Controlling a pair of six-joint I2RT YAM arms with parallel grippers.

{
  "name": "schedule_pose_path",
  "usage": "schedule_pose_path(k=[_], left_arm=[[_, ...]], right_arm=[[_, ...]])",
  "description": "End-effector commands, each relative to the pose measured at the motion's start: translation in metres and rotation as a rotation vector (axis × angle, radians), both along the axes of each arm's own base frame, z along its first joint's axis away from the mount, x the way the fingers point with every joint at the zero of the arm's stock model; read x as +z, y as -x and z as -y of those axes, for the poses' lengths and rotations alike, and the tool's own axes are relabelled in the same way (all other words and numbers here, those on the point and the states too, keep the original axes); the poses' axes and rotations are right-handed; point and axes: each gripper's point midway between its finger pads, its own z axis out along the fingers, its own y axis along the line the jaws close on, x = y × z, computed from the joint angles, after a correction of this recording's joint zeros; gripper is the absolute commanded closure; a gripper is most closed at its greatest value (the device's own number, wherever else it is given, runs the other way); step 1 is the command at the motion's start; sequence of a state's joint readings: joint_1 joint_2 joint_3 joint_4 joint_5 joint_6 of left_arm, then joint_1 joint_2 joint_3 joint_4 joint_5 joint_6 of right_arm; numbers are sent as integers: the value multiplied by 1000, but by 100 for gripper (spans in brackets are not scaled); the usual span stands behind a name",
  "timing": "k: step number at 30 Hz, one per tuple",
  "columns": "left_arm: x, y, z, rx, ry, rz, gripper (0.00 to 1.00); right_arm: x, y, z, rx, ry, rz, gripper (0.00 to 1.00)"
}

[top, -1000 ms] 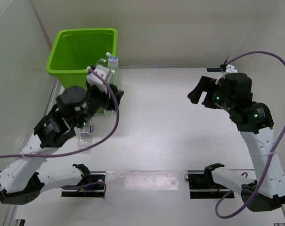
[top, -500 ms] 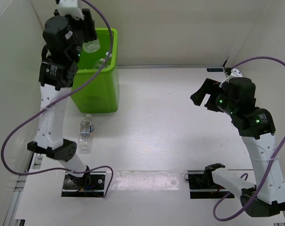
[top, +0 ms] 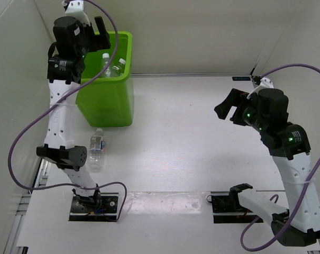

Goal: Put the plastic bottles in the bin

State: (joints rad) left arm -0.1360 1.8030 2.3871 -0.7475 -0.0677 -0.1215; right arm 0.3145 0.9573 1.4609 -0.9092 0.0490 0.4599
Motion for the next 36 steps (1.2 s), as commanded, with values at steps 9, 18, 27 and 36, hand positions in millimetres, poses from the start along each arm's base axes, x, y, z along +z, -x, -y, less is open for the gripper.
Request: schedule_pose_path(k=[9,18,27,36], left_arm=[[11,166,-56,157,-41,174,0],[-134,260,-77,261,61,1,0],[-260,282,-81,405,127,-473,0],[-326,252,-79,435,43,-685,0]], right_arm=[[-13,-4,-3,1,-31,13,10],[-27,-7,-7,0,-32,-10,10],[-29,-14,-18,33,-37,-18,10],[-28,-3,-7,8,-14,-24,10]])
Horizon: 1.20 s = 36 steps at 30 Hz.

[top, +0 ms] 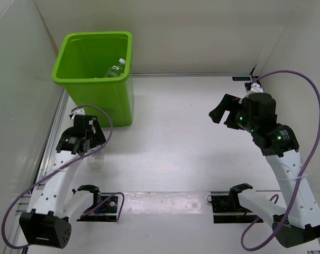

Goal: Put the plastic bottles in the bin

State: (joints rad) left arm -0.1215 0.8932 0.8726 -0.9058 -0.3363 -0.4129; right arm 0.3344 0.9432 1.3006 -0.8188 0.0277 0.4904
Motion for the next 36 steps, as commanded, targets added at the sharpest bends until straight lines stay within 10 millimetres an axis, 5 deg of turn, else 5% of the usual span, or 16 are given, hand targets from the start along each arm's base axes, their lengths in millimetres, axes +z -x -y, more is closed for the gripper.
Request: schedule_pose_path(k=[1,13,28,32,36], left_arm=[[-6,-9,-9,65,-32,5,0],[-56,-35,-7,48,-35,-72,0],[-117,-20,17,131,216,-145,1],[-119,-19,25,95,250,-138,29],[-105,-18,26,108,267,-107,42]], right_arm=[[14,4,8,-20,9,44,10],[31,2,10,-16,61,98,10],[36,14,27,-61,89,109,10],[38,15,25,-52,91,109,10],[36,10,18,-41,71,96,10]])
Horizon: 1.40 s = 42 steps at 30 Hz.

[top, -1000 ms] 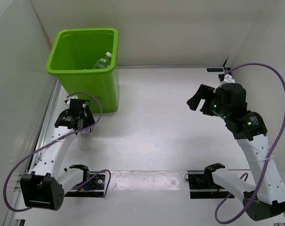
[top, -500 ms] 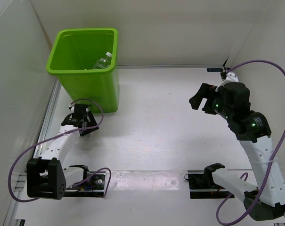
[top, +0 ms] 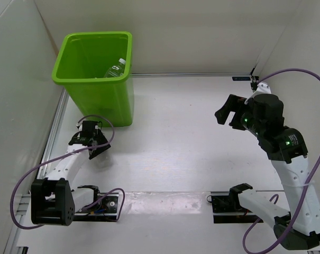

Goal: Put the plastic bottles in the bin

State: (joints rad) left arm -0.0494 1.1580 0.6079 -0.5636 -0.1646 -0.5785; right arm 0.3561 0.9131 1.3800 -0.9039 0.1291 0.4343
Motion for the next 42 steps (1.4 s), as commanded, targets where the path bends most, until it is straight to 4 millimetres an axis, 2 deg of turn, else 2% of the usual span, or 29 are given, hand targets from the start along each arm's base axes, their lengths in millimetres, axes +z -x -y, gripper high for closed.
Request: schedule_pose_path(k=[1,2,3,6,8,9,11,12,17,18,19,20,21,22,24,25,26,27,29,31,32,33,34,35,36,37,38,41,42], left_arm=[[21,-5,0,27,13,73,44],[44,-12,-3,31,4,143,44],[51,-9,-5,28,-11,139,44],[118,-5,-21,49,-84,301,44],[147,6,-32,87,-136,358,44],[176,17,-40,132,-157,473,44],[196,31,-52,177,-200,537,44],[221,48,-61,227,-225,644,45],[306,72,-85,266,-376,823,46],[332,71,-91,283,-412,852,45],[342,61,-91,268,-434,848,45],[388,61,-95,262,-489,965,44],[411,55,-88,223,-485,1029,44],[416,32,-86,185,-514,1011,44],[470,24,-75,152,-494,1174,44],[458,-12,-72,129,-493,1104,44],[478,-14,-71,149,-466,1151,44],[472,-34,-65,130,-437,1132,44],[480,-61,-58,114,-411,1156,44],[498,-79,-40,16,-378,1228,42],[510,-101,-28,-46,-360,1242,42],[510,-109,-21,-86,-350,1231,39],[542,-102,-17,-97,-336,1298,38],[519,-142,-6,-156,-311,1225,38],[501,-152,1,-200,-287,1152,34],[511,-163,2,-202,-276,1156,33],[492,-185,9,-243,-249,1099,30],[461,-200,17,-267,-188,981,0],[460,-198,20,-270,-164,980,0]], right_arm=[[16,-4,-3,13,-9,43,10],[15,-5,-6,19,-11,39,10],[14,-7,-8,23,-19,35,10],[10,-10,-14,34,-40,17,10],[10,-13,-20,46,-62,9,10],[7,-16,-22,50,-68,-5,10],[8,-21,-22,33,-100,-4,10],[5,-22,-24,37,-120,-21,10],[1,-26,-32,63,-167,-46,10],[1,-26,-34,71,-168,-48,10],[3,-26,-34,72,-169,-42,10],[3,-28,-34,72,-168,-44,10],[3,-27,-34,73,-169,-44,10],[3,-28,-33,70,-170,-44,10],[4,-29,-32,62,-176,-37,10],[2,-29,-33,66,-179,-40,10],[4,-29,-30,54,-185,-33,10],[3,-27,-28,49,-188,-34,10],[3,-28,-21,28,-187,-26,10],[6,-23,-14,8,-170,-9,10],[8,-21,-5,-23,-164,9,10],[8,-19,-3,-25,-150,14,10],[7,-19,0,-37,-142,16,10],[4,-16,2,-42,-138,17,10],[5,-15,3,-43,-137,24,10],[4,-14,5,-46,-138,27,10],[4,-16,11,-77,-126,39,10],[9,-20,16,-107,-114,64,10],[12,-20,16,-106,-111,73,10]])
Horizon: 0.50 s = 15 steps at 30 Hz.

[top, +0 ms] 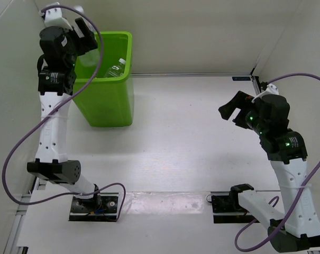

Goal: Put the plastic bottles in the bin

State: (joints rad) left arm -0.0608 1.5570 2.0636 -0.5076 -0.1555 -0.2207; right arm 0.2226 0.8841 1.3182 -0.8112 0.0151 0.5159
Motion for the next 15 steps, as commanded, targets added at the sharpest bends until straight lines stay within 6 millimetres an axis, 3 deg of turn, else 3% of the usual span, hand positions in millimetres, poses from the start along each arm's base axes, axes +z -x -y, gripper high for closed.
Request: schedule_pose_path(k=[1,5,10,13,14,15], left_arm=[[-31,8,17,-93,44,-133,0],[-48,11,15,-87,42,-168,0],[-47,23,9,-75,24,-167,0],[-61,34,-1,-33,22,-199,0],[-67,37,-3,-31,2,-213,0],[-75,49,-2,-46,-7,-227,0]], right_arm=[[8,-9,12,-61,39,47,10],[9,-12,18,-104,71,60,10],[-1,-18,9,-98,93,28,10],[-7,-22,49,-321,289,-30,10],[-23,-11,61,-359,362,-121,10],[-20,-9,79,-449,403,-130,10]])
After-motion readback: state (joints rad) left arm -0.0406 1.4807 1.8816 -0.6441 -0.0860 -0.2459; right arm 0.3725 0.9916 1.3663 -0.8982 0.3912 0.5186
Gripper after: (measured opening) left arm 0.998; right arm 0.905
